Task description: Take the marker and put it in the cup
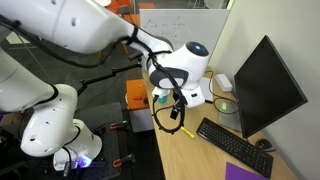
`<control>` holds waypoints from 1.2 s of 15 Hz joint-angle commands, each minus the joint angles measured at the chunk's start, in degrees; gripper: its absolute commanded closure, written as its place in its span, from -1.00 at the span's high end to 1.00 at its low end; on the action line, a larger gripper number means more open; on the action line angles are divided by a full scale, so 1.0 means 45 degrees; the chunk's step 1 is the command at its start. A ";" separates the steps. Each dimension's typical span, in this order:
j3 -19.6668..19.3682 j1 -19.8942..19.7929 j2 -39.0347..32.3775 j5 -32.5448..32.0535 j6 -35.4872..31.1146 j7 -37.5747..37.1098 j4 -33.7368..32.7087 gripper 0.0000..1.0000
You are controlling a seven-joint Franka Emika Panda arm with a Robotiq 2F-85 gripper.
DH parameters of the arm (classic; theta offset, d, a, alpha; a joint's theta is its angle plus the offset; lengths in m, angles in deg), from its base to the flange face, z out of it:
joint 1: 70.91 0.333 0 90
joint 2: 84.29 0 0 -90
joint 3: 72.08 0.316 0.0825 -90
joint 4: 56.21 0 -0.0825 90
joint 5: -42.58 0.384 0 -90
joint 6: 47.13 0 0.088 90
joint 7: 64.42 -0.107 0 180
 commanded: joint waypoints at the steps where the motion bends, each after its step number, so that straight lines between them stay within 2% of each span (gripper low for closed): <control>1: -0.0106 0.0254 -0.2927 0.0442 -0.1461 -0.1669 -0.1649 1.00; 2: -0.0199 0.0399 -0.3696 0.0043 -0.1981 -0.2250 -0.2036 1.00; 4: -0.0488 0.0822 -0.5224 0.0146 -0.2283 -0.2623 -0.3080 1.00; 7: -0.0896 0.1334 -0.7098 0.0469 -0.2229 -0.2796 -0.4434 1.00; 11: -0.1405 0.1769 -0.8451 0.0803 -0.2814 -0.2801 -0.5082 0.98; 13: -0.1497 0.1852 -0.8843 0.1045 -0.3202 -0.2673 -0.5049 0.91; 14: -0.1512 0.1898 -0.9016 0.1181 -0.3405 -0.2637 -0.4973 0.72; 15: -0.1471 0.1904 -0.9190 0.1378 -0.3556 -0.2559 -0.4939 0.72; 17: -0.1436 0.1970 -0.9590 0.1664 -0.3851 -0.2523 -0.4963 0.52; 18: -0.1468 0.2044 -0.9802 0.1767 -0.4023 -0.2556 -0.4982 0.51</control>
